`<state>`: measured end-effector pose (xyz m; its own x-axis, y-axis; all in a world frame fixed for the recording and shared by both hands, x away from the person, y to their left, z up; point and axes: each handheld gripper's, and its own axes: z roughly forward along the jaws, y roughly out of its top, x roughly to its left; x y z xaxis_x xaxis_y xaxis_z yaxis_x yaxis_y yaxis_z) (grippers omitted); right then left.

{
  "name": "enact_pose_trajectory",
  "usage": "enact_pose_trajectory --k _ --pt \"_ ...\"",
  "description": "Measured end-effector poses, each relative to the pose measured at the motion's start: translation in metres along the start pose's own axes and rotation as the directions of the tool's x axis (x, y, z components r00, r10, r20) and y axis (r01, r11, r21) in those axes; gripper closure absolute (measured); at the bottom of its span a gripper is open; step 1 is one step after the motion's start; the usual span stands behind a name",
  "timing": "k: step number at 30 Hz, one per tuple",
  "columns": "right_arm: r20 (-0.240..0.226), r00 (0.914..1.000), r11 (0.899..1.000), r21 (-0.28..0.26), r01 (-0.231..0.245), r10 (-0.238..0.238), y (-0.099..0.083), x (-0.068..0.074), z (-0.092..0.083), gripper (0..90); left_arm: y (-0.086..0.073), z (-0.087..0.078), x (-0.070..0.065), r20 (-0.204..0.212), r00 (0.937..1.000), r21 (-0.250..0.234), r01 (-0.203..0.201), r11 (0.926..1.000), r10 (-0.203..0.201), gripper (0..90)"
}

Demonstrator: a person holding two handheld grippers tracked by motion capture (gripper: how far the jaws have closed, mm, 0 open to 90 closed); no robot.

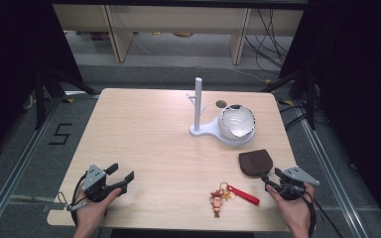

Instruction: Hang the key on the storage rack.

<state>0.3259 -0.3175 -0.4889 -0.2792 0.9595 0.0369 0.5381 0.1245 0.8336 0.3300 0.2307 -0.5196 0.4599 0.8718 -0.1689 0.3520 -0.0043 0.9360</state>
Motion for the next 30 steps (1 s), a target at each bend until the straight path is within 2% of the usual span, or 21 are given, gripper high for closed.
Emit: enact_pose_trajectory --k 2,4,7,8,10,11,12,13,17,19,21,22,23,25,26,27,28,29,30 --pt "-0.010 0.9999 1.000 0.002 -0.010 0.010 0.003 -0.003 0.003 47.2 0.001 0.003 -0.001 0.015 0.9998 -0.001 -0.010 0.9999 0.010 26.1" --pt "-0.020 0.9995 0.999 0.047 -0.021 0.022 0.007 -0.007 0.006 49.8 0.002 0.003 -0.002 0.011 0.9999 0.008 -0.011 0.9999 0.011 26.3" --pt "-0.042 0.9988 0.998 0.065 -0.023 0.026 0.010 -0.010 0.010 51.3 0.002 0.003 -0.003 0.019 0.9997 0.008 -0.015 0.9999 0.015 26.4" --pt "-0.050 0.9984 0.994 0.103 -0.020 0.025 0.013 -0.013 0.013 54.3 0.002 0.003 -0.005 0.029 0.9995 0.010 -0.017 0.9998 0.016 26.4" --pt "-0.038 0.9991 0.992 0.127 -0.014 0.019 0.018 -0.015 0.015 54.1 0.002 0.003 -0.007 0.039 0.9989 0.014 -0.027 0.9995 0.026 26.4" --pt "-0.049 0.9986 0.991 0.131 -0.013 0.020 0.020 -0.016 0.016 53.4 0.002 0.002 -0.008 0.045 0.9985 0.009 -0.032 0.9994 0.032 26.4" --pt "-0.032 0.9980 0.987 0.152 -0.050 0.055 0.023 -0.014 0.017 51.2 0.001 0.002 -0.009 0.053 0.9981 0.002 -0.032 0.9995 0.032 26.4" --pt "-0.040 0.9991 0.987 0.160 -0.010 0.016 0.026 -0.018 0.020 50.3 0.001 0.001 -0.009 0.053 0.9980 0.008 -0.034 0.9994 0.033 26.5" --pt "-0.044 0.9988 0.984 0.180 -0.016 0.024 0.034 -0.025 0.027 48.2 0.002 -0.002 -0.011 0.062 0.9977 0.010 -0.028 0.9996 0.028 26.5" --pt "-0.049 0.9982 0.978 0.205 -0.025 0.036 0.043 -0.030 0.033 46.5 0.003 -0.003 -0.011 0.066 0.9975 0.005 -0.028 0.9996 0.028 26.5" --pt "-0.038 0.9981 0.968 0.247 -0.037 0.048 0.050 -0.034 0.036 45.1 0.003 -0.003 -0.012 0.058 0.9977 0.022 -0.035 0.9991 0.034 26.5" --pt "-0.040 0.9970 0.960 0.274 -0.053 0.066 0.052 -0.035 0.037 44.4 0.003 -0.002 -0.012 0.061 0.9976 0.024 -0.033 0.9992 0.032 26.5" --pt "-0.039 0.9972 0.954 0.296 -0.049 0.063 0.054 -0.037 0.039 43.8 0.003 -0.002 -0.012 0.061 0.9976 0.024 -0.033 0.9992 0.032 26.5" --pt "-0.050 0.9965 0.953 0.298 -0.049 0.067 0.056 -0.040 0.042 43.1 0.002 -0.001 -0.013 0.067 0.9974 0.027 -0.030 0.9992 0.028 26.5" --pt "-0.041 0.9942 0.939 0.335 -0.080 0.099 0.058 -0.038 0.043 42.0 0.002 0.000 -0.013 0.073 0.9971 0.028 -0.022 0.9994 0.020 26.5" --pt "-0.044 0.9963 0.933 0.356 -0.054 0.074 0.060 -0.041 0.047 40.5 0.002 0.000 -0.014 0.077 0.9969 0.028 -0.020 0.9994 0.018 26.5" --pt "-0.064 0.9921 0.919 0.388 -0.075 0.108 0.062 -0.043 0.050 39.2 0.003 0.000 -0.014 0.080 0.9966 0.027 -0.022 0.9994 0.020 26.5" --pt "-0.064 0.9921 0.919 0.388 -0.075 0.108 0.062 -0.043 0.050 39.2 0.003 0.000 -0.014 0.080 0.9966 0.027 -0.022 0.9994 0.020 26.5" --pt "-0.092 0.9879 0.913 0.400 -0.078 0.125 0.063 -0.046 0.056 37.7 0.002 -0.001 -0.015 0.085 0.9964 0.027 -0.011 0.9996 0.008 26.5"
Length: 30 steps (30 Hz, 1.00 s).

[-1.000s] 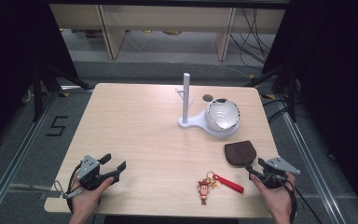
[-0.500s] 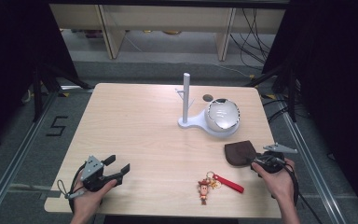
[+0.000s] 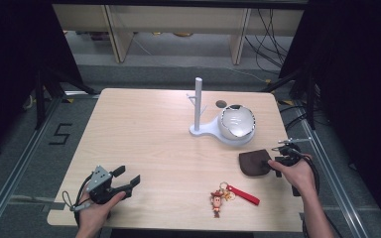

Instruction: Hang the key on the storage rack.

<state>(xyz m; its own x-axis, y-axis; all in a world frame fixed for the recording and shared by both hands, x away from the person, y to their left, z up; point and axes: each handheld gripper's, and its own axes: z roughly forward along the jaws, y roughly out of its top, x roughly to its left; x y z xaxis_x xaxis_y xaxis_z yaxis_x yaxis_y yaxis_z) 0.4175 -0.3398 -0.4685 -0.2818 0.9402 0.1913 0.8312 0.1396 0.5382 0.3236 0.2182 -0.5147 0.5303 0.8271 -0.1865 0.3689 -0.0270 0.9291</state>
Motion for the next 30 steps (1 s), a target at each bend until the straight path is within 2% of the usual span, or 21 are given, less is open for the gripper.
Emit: enact_pose_trajectory --k 2,5,6,7,10,11,13,14,15,20,21,22,23,24,26,29,30 --pt "0.014 0.9998 1.000 0.017 -0.013 0.013 0.004 -0.002 0.002 37.4 0.000 0.000 0.000 0.002 1.0000 -0.001 -0.003 1.0000 0.003 26.5" --pt "0.002 0.9997 0.999 0.042 -0.025 0.025 0.008 -0.003 0.003 36.0 0.000 -0.001 0.001 0.000 1.0000 -0.002 0.004 1.0000 -0.004 26.5" --pt "0.019 0.9997 0.999 0.044 0.014 -0.015 0.012 -0.010 0.006 35.6 0.000 -0.002 0.000 -0.003 1.0000 -0.001 0.003 1.0000 -0.003 26.5" --pt "0.022 0.9997 0.999 0.049 0.006 -0.007 0.013 -0.010 0.007 35.1 0.000 -0.002 0.000 -0.003 1.0000 -0.001 0.003 1.0000 -0.003 26.5" --pt "-0.008 1.0000 0.997 0.078 0.001 0.000 0.017 -0.013 0.008 34.3 0.000 -0.001 0.000 0.001 1.0000 -0.001 0.005 1.0000 -0.005 26.4" --pt "-0.012 0.9993 0.997 0.074 -0.034 0.035 0.017 -0.012 0.010 34.2 0.000 -0.001 0.000 0.001 1.0000 -0.001 0.005 1.0000 -0.005 26.4" --pt "-0.016 0.9994 0.995 0.091 -0.028 0.030 0.019 -0.014 0.009 34.0 -0.001 0.000 0.001 0.009 0.9999 -0.008 0.007 0.9999 -0.007 26.5" --pt "-0.031 0.9968 0.994 0.088 -0.070 0.073 0.020 -0.013 0.012 33.4 -0.001 0.000 0.000 0.000 1.0000 0.001 0.006 1.0000 -0.006 26.4" --pt "-0.025 0.9989 0.994 0.100 -0.038 0.041 0.021 -0.016 0.012 33.2 -0.001 0.000 0.000 0.002 1.0000 0.000 0.007 1.0000 -0.007 26.4" --pt "-0.037 0.9982 0.991 0.130 -0.041 0.046 0.024 -0.017 0.013 32.2 -0.001 0.000 0.000 0.002 1.0000 0.000 0.005 1.0000 -0.005 26.4" --pt "-0.018 0.9938 0.984 0.146 -0.106 0.109 0.026 -0.012 0.012 32.2 -0.001 0.000 0.000 0.001 1.0000 0.001 0.005 1.0000 -0.005 26.4" --pt "-0.020 0.9961 0.986 0.147 -0.082 0.086 0.026 -0.014 0.011 32.3 -0.001 0.000 0.000 -0.005 1.0000 0.008 0.004 1.0000 -0.004 26.5" --pt "-0.020 0.9961 0.986 0.147 -0.082 0.086 0.026 -0.014 0.011 32.3 -0.001 0.000 0.000 -0.005 1.0000 0.008 0.004 1.0000 -0.004 26.4" --pt "-0.024 0.9986 0.992 0.118 -0.044 0.047 0.025 -0.015 0.012 32.3 -0.001 0.000 0.000 -0.002 0.9999 -0.001 0.011 0.9999 -0.011 26.4" --pt "-0.035 0.9976 0.988 0.146 -0.055 0.060 0.028 -0.012 0.010 32.2 -0.002 0.000 0.000 -0.005 0.9999 0.002 0.011 0.9999 -0.011 26.4" --pt "-0.036 0.9980 0.989 0.143 -0.046 0.051 0.028 -0.012 0.011 32.1 -0.002 0.000 0.000 -0.004 1.0000 0.004 0.007 1.0000 -0.007 26.5" --pt "-0.031 0.9976 0.987 0.153 -0.057 0.063 0.029 -0.012 0.013 32.2 -0.002 0.000 0.000 -0.002 1.0000 0.004 0.006 1.0000 -0.006 26.5"
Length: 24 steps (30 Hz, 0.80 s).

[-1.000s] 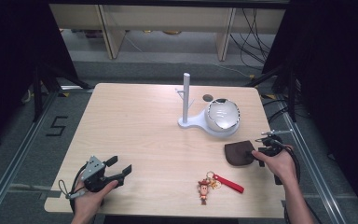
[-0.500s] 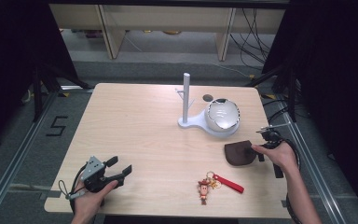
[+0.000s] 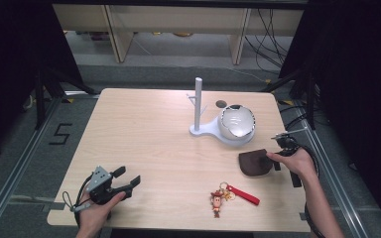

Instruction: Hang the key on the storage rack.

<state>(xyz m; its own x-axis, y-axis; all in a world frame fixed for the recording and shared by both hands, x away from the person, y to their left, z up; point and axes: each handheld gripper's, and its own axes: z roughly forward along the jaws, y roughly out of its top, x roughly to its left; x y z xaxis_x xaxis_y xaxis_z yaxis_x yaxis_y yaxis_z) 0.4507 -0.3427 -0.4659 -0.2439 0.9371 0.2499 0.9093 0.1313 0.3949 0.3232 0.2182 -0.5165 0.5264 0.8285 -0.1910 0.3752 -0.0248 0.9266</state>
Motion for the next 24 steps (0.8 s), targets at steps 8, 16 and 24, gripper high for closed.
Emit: enact_pose_trajectory --k 8,16,24 --pt "-0.020 0.9931 0.993 0.009 -0.115 0.115 0.003 0.007 0.004 31.8 -0.001 0.001 0.001 0.005 1.0000 -0.009 0.004 1.0000 -0.004 26.5" --pt "-0.064 0.9979 1.000 0.015 -0.012 0.012 0.005 -0.009 0.004 33.1 -0.001 0.001 0.002 0.002 1.0000 -0.008 0.002 1.0000 -0.002 26.6" --pt "-0.075 0.9972 0.999 0.043 -0.003 0.006 0.006 -0.009 0.002 32.7 -0.002 0.000 0.002 -0.013 0.9999 0.011 -0.004 0.9999 0.004 26.7"
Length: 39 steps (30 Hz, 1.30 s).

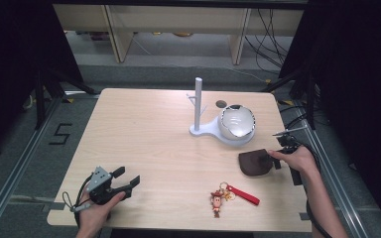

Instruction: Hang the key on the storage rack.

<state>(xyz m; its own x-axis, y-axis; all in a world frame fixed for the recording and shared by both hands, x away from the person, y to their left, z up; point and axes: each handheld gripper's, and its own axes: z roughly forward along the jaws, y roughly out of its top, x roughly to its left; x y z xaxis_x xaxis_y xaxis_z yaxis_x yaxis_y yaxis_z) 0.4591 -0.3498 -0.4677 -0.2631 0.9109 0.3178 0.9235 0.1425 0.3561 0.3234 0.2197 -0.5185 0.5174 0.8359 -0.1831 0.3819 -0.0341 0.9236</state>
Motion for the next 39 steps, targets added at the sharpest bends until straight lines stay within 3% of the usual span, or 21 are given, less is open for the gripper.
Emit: enact_pose_trajectory --k 5,7,8,9,12,15,16,17,18,20,22,23,24,25,30,31,34,35,36,38,39 --pt "0.007 1.0000 1.000 0.010 -0.007 0.007 0.000 0.001 0.004 32.0 -0.001 0.001 0.000 0.004 1.0000 -0.005 0.008 1.0000 -0.007 26.7" --pt "-0.021 0.9997 1.000 0.000 -0.012 0.012 0.000 0.000 0.005 31.7 -0.001 0.001 0.001 0.003 1.0000 -0.003 0.005 1.0000 -0.005 26.7" --pt "-0.025 0.9995 1.000 -0.012 0.018 -0.018 -0.001 -0.003 0.005 31.7 -0.002 0.002 0.001 0.011 0.9999 -0.011 0.006 0.9999 -0.006 26.7" --pt "-0.037 0.9992 1.000 0.014 -0.018 0.018 -0.001 -0.002 0.004 32.0 -0.002 0.002 0.001 0.008 0.9999 -0.007 0.007 0.9999 -0.007 26.7" --pt "-0.084 0.9956 0.999 0.003 -0.040 0.041 -0.002 -0.005 0.006 37.2 -0.002 0.001 0.001 0.004 1.0000 0.000 0.005 1.0000 -0.005 26.8" --pt "-0.104 0.9941 0.999 -0.002 -0.032 0.032 -0.004 -0.009 0.006 40.6 -0.002 0.002 0.001 0.004 1.0000 0.002 0.002 1.0000 -0.002 26.9" --pt "-0.094 0.9952 0.999 -0.044 0.024 -0.028 -0.005 -0.013 0.008 41.9 -0.002 0.002 0.001 0.004 1.0000 0.002 0.003 1.0000 -0.003 26.9" --pt "-0.100 0.9935 0.998 -0.001 -0.056 0.056 -0.006 -0.007 0.005 46.0 -0.002 0.002 0.001 0.004 1.0000 0.003 0.001 1.0000 -0.001 26.9" --pt "-0.092 0.9940 0.998 -0.018 -0.061 0.059 -0.006 -0.005 0.003 50.5 -0.003 0.002 0.001 0.001 1.0000 0.005 0.001 1.0000 -0.001 26.9" --pt "-0.087 0.9962 1.000 -0.023 -0.007 0.005 -0.005 -0.008 0.000 57.5 -0.003 0.002 0.001 0.003 1.0000 0.005 0.000 1.0000 0.000 27.0" --pt "-0.077 0.9928 0.996 -0.016 -0.093 0.092 -0.006 0.001 -0.001 59.6 -0.003 0.002 0.001 0.001 1.0000 0.007 -0.002 1.0000 0.002 27.0" --pt "-0.077 0.9928 0.996 -0.016 -0.093 0.092 -0.006 0.001 -0.001 59.6 -0.003 0.002 0.001 0.003 1.0000 0.004 0.000 1.0000 0.000 27.0" --pt "-0.050 0.9971 0.997 -0.061 0.054 -0.057 -0.005 -0.009 0.001 62.4 -0.003 0.002 0.001 0.001 1.0000 0.005 -0.003 1.0000 0.003 27.1" --pt "-0.041 0.9989 0.999 -0.040 0.021 -0.023 -0.005 -0.008 -0.002 63.8 -0.003 0.002 0.001 0.001 1.0000 0.005 -0.003 1.0000 0.003 27.2" --pt "-0.060 0.9981 1.000 -0.013 -0.015 0.014 -0.005 -0.001 -0.006 67.4 -0.003 0.001 0.002 -0.001 1.0000 0.005 -0.002 1.0000 0.002 27.3" --pt "-0.056 0.9954 0.996 -0.053 0.075 -0.078 -0.004 -0.006 -0.003 67.8 -0.003 0.001 0.002 -0.002 1.0000 0.006 -0.002 1.0000 0.002 27.4" --pt "-0.053 0.9923 0.992 -0.062 0.109 -0.112 -0.004 -0.003 -0.007 74.1 -0.004 0.001 0.003 -0.005 1.0000 0.012 -0.003 0.9999 0.003 27.8" --pt "-0.067 0.9976 0.999 -0.039 0.013 -0.015 -0.006 0.005 -0.012 75.9 -0.004 0.001 0.003 -0.005 1.0000 0.012 -0.003 0.9999 0.003 27.8" --pt "-0.052 0.9934 0.993 -0.069 0.099 -0.102 -0.005 0.001 -0.013 76.0 -0.004 0.001 0.003 -0.006 1.0000 0.012 -0.001 0.9999 0.001 27.8" --pt "-0.054 0.9939 0.994 -0.055 0.093 -0.096 -0.006 0.003 -0.014 76.2 -0.004 0.001 0.003 -0.006 1.0000 0.012 -0.002 0.9999 0.002 27.8" --pt "-0.042 0.9903 0.990 -0.050 0.130 -0.132 -0.006 0.004 -0.016 76.4 -0.004 0.001 0.003 -0.006 1.0000 0.012 -0.002 0.9999 0.002 27.9"
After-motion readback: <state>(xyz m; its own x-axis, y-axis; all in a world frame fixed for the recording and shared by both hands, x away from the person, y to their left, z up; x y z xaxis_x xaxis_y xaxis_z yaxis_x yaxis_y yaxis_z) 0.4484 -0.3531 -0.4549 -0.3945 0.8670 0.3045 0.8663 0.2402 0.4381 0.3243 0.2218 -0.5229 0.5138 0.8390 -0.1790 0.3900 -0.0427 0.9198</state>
